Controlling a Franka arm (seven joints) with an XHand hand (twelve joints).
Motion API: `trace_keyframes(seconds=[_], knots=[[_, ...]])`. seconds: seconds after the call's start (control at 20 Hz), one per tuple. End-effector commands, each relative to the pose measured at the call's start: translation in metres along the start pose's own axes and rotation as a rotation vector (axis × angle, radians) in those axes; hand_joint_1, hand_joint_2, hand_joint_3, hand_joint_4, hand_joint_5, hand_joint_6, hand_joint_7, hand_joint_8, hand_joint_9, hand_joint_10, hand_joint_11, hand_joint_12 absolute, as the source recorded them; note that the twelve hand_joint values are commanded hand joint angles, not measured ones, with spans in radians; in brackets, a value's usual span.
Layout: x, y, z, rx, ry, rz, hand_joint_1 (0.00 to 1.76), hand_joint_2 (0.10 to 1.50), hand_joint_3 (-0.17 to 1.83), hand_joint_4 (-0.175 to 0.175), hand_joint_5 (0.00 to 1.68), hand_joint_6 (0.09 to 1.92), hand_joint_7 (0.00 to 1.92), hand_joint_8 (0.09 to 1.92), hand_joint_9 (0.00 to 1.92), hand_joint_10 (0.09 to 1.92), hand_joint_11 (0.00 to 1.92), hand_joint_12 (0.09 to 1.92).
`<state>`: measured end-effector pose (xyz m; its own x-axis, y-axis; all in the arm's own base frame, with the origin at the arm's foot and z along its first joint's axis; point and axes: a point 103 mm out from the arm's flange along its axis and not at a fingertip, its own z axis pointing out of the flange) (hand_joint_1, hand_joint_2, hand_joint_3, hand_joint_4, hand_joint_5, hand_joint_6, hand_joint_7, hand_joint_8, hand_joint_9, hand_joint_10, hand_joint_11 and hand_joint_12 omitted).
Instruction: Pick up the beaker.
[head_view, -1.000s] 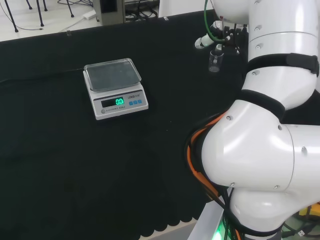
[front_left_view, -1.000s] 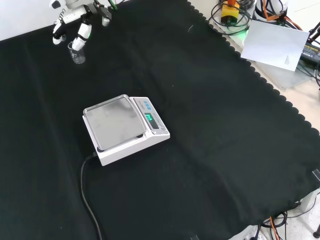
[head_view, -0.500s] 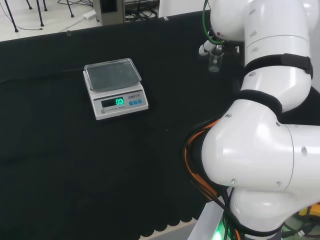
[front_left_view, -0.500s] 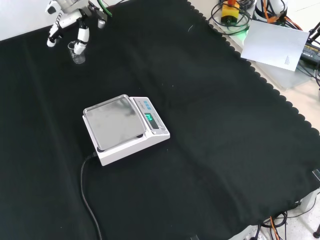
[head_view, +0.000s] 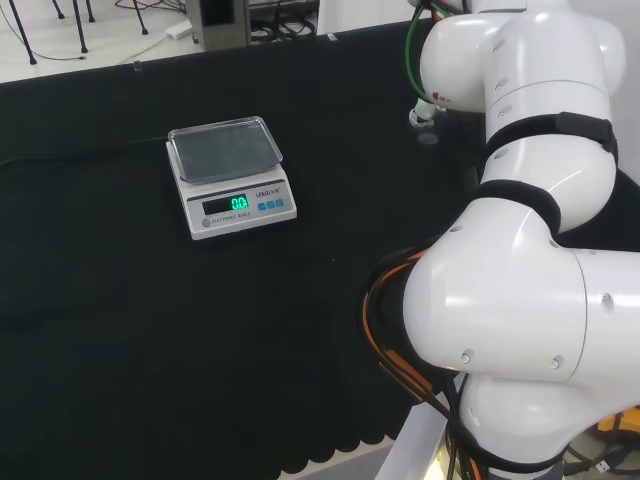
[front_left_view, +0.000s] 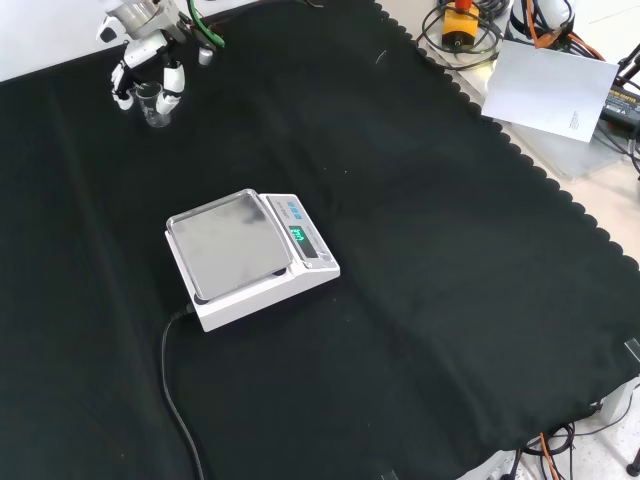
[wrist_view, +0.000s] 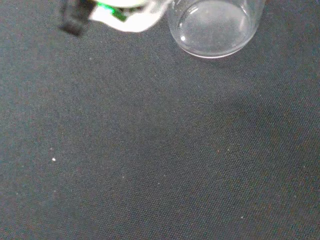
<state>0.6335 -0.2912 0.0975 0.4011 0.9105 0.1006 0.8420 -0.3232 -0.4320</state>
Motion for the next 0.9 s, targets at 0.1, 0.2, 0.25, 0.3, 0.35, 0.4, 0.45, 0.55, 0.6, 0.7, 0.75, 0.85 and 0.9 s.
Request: trace_keyframes(seconds=[0.1,0.2,0.25,0.3,0.35,0.4,0.45,0.55,0.6,0.7,0.75,0.85,0.9], knots=[[0.001,-0.003,-0.001,-0.050,-0.033,0.015,1.25,0.66,0.71,-0.169,0.81,0.80,0.54,0.80,0.98,0.58,1.14,0.85],[0.003,-0.003,-0.002,-0.069,-0.042,0.017,1.32,0.90,0.36,-0.174,0.86,1.01,0.59,0.85,1.02,0.59,1.05,0.93],[0.003,-0.003,-0.002,-0.078,-0.047,0.015,1.40,1.01,0.20,-0.175,0.84,1.11,0.61,0.87,1.01,0.64,0.96,1.05],[0.004,-0.004,-0.003,-0.091,-0.050,0.014,1.47,1.06,0.10,-0.175,0.83,1.17,0.64,0.91,0.91,0.84,0.94,1.14],[0.005,-0.004,-0.003,-0.097,-0.052,0.012,1.51,1.09,0.05,-0.175,0.81,1.21,0.66,0.94,0.82,1.00,0.94,1.20],[0.006,-0.004,-0.005,-0.104,-0.057,0.012,1.53,1.11,0.02,-0.175,0.80,1.24,0.68,0.97,0.77,1.10,0.93,1.26],[0.007,-0.005,-0.006,-0.111,-0.062,0.012,1.54,1.13,0.01,-0.175,0.79,1.27,0.70,1.01,0.74,1.15,0.92,1.31],[0.008,-0.006,-0.010,-0.115,-0.070,0.011,1.52,1.14,0.00,-0.175,0.77,1.29,0.68,1.14,0.77,1.18,0.92,1.35],[0.010,-0.008,-0.012,-0.117,-0.078,0.009,1.50,1.15,0.00,-0.175,0.77,1.29,0.65,1.22,0.81,1.19,0.94,1.35],[0.012,-0.010,-0.016,-0.123,-0.092,0.004,1.48,1.16,0.00,-0.175,0.77,1.29,0.63,1.29,0.86,1.18,0.95,1.36],[0.013,-0.012,-0.019,-0.123,-0.096,0.001,1.48,1.16,0.00,-0.175,0.77,1.29,0.63,1.30,0.87,1.18,0.95,1.36],[0.015,-0.015,-0.025,-0.121,-0.111,-0.005,1.48,1.16,0.00,-0.175,0.78,1.29,0.64,1.30,0.88,1.17,0.94,1.37],[0.017,-0.017,-0.029,-0.116,-0.115,-0.011,1.48,1.15,0.00,-0.175,0.78,1.28,0.64,1.29,0.89,1.16,0.94,1.38]])
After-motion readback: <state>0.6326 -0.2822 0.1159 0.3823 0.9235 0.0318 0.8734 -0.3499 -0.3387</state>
